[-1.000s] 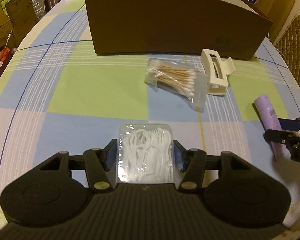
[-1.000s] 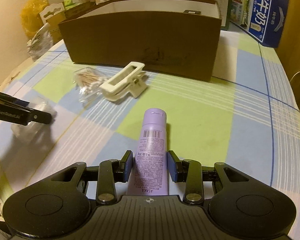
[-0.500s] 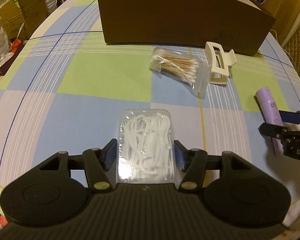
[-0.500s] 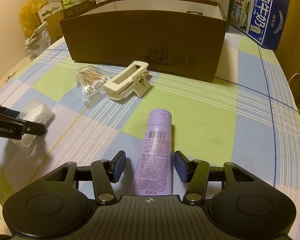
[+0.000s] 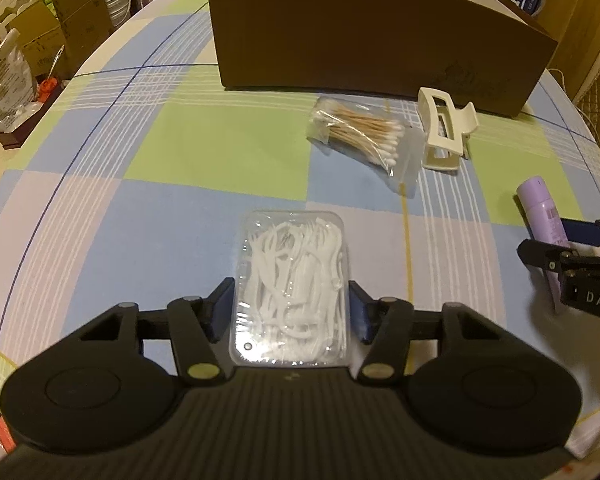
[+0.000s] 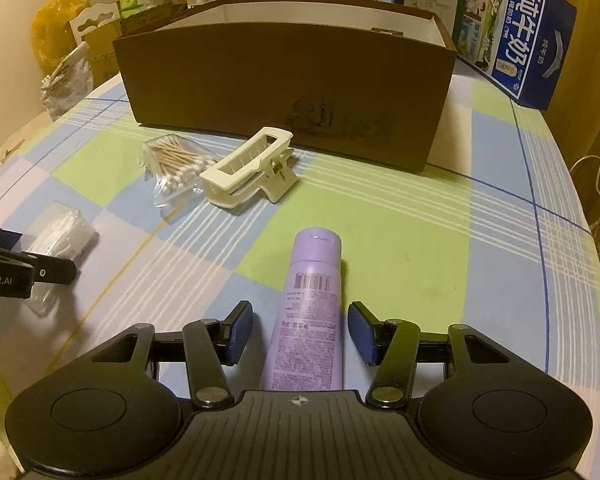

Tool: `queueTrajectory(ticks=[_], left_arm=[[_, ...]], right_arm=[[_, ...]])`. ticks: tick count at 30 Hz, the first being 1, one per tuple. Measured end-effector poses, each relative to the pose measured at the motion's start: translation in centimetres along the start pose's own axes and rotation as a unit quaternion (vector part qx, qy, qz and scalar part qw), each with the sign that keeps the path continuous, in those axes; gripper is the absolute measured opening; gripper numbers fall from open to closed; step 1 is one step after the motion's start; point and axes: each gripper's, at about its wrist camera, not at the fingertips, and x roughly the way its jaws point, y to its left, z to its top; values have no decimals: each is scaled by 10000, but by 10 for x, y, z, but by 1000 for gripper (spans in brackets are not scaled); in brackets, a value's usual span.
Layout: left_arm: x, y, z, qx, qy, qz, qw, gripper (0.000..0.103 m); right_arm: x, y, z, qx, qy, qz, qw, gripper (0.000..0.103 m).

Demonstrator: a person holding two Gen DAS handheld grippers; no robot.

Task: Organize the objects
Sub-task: 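Lift the floss box and purple tube and carry both toward the brown box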

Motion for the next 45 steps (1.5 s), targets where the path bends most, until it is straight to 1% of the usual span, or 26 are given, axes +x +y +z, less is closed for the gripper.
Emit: queueTrajectory(ticks=[1, 2, 3, 4, 8, 14, 19, 29, 40, 45], left_arm=[[0, -1, 0, 11, -6, 11, 10000, 53], [0, -1, 0, 11, -8, 11, 10000, 53], [-1, -1, 0, 10, -3, -11, 10000, 53], [-1, -1, 0, 18, 2, -31, 10000, 53], [-1, -3, 1, 38, 27, -95, 9999, 52], [-3, -1, 4, 5, -14, -130, 9999, 52], [-5, 2, 8, -92, -33, -186, 9998, 52], [-8, 5, 15, -96, -185, -192, 9996, 52], [-13, 4, 36, -66, -308, -222, 9993, 52], [-20, 0, 51, 37, -449, -293, 9986, 53]], right_arm=[[0, 0, 0, -12, -7, 0, 10000, 50], [0, 1, 0, -33, -18, 4, 10000, 45], [-1, 2, -1, -63, -32, 4, 10000, 36], [-1, 3, -1, -84, -47, 10, 10000, 32], [-1, 6, 0, -136, -41, 7, 9999, 32], [-4, 6, 1, -40, -23, 67, 10000, 31], [-9, 6, 5, 15, -107, 120, 9999, 31], [-16, 5, 20, 117, -243, 184, 9995, 31], [-16, 1, 34, 168, -311, 204, 9992, 31], [-19, 0, 44, 155, -398, 253, 9988, 31]])
